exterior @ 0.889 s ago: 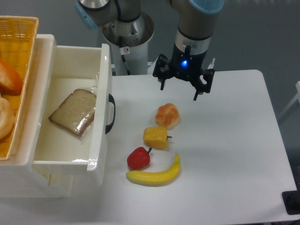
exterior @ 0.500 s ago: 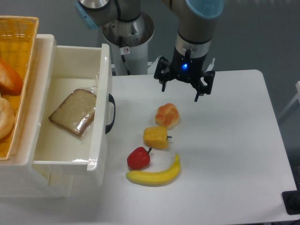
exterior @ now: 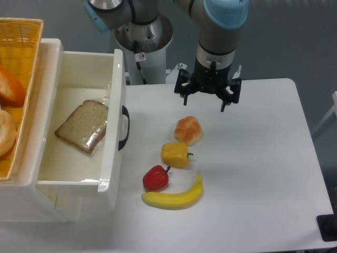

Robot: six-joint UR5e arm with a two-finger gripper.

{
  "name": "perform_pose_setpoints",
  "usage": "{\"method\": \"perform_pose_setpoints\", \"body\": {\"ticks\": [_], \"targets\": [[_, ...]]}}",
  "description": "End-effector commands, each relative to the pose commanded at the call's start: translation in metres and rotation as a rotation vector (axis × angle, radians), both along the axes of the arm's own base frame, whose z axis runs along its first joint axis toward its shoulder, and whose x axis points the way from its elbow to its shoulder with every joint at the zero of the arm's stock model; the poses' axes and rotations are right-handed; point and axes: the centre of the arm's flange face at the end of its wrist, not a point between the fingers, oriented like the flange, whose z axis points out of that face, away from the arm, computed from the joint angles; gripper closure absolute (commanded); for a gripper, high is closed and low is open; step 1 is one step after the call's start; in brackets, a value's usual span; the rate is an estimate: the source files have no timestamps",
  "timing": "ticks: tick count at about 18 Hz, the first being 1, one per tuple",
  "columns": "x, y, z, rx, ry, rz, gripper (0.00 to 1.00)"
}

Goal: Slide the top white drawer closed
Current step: 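Lower the open gripper from above the fruit toward the table, then move the gripper toward the open white drawer's front face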

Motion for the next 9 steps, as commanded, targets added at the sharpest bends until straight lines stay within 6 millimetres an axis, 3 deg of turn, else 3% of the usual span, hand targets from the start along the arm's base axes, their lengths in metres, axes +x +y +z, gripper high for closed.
{"method": "perform_pose_setpoints", "body": {"ticks": [5, 9], "targets": [[0.010, 0.023, -0.023, -0.078, -0.001, -0.019, 0.00], [0.019, 0.052, -0.044, -0.076, -0.007, 0.014, 0.00]]}}
